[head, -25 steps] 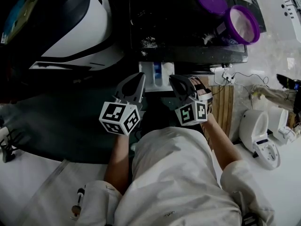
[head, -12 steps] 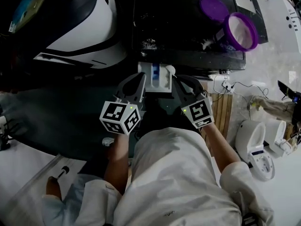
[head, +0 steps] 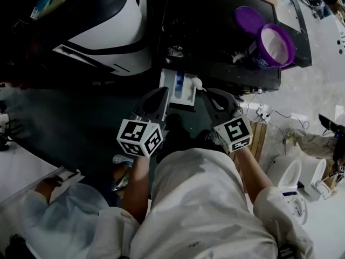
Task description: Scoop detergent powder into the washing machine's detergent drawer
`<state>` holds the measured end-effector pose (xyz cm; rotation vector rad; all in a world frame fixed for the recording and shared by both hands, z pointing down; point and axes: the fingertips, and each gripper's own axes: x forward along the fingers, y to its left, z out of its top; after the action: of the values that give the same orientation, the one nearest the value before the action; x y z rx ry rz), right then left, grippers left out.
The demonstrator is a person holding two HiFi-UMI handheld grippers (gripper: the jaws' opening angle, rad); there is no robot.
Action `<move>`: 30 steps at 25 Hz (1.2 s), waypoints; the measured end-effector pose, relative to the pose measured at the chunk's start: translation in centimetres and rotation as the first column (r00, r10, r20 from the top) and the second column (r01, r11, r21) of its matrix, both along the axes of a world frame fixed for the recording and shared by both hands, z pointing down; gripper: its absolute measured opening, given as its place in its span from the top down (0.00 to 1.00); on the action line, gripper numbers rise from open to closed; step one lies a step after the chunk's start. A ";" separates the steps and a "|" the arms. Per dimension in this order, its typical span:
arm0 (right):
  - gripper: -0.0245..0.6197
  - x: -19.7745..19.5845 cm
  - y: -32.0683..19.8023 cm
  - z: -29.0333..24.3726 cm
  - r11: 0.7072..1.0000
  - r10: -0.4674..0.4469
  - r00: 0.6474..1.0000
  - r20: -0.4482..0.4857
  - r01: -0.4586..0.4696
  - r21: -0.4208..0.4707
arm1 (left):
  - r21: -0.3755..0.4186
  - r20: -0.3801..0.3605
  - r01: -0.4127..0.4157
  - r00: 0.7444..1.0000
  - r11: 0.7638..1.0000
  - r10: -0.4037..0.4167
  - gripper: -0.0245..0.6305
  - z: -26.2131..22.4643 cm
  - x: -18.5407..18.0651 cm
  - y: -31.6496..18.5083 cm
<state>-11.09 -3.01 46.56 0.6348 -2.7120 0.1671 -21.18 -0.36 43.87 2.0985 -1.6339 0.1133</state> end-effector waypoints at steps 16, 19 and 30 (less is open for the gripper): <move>0.95 5.4 2.4 -5.4 0.998 -0.037 0.997 0.067 0.033 0.060 | 0.074 0.036 0.075 0.996 0.994 -0.078 0.93 -3.3 5.5 4.5; 0.95 6.5 3.0 -6.1 0.997 -0.042 0.996 0.079 0.038 0.061 | 0.083 0.034 0.085 0.996 0.993 -0.088 0.93 -3.7 6.5 5.3; 0.95 9.1 5.7 -7.2 0.996 -0.070 0.992 0.101 0.063 0.063 | 0.092 0.027 0.103 0.994 0.990 -0.106 0.93 -4.0 9.7 7.7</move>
<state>-2.01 2.64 39.35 0.5661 -2.8434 0.1048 -11.52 7.32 39.85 2.0817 -1.7949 0.0391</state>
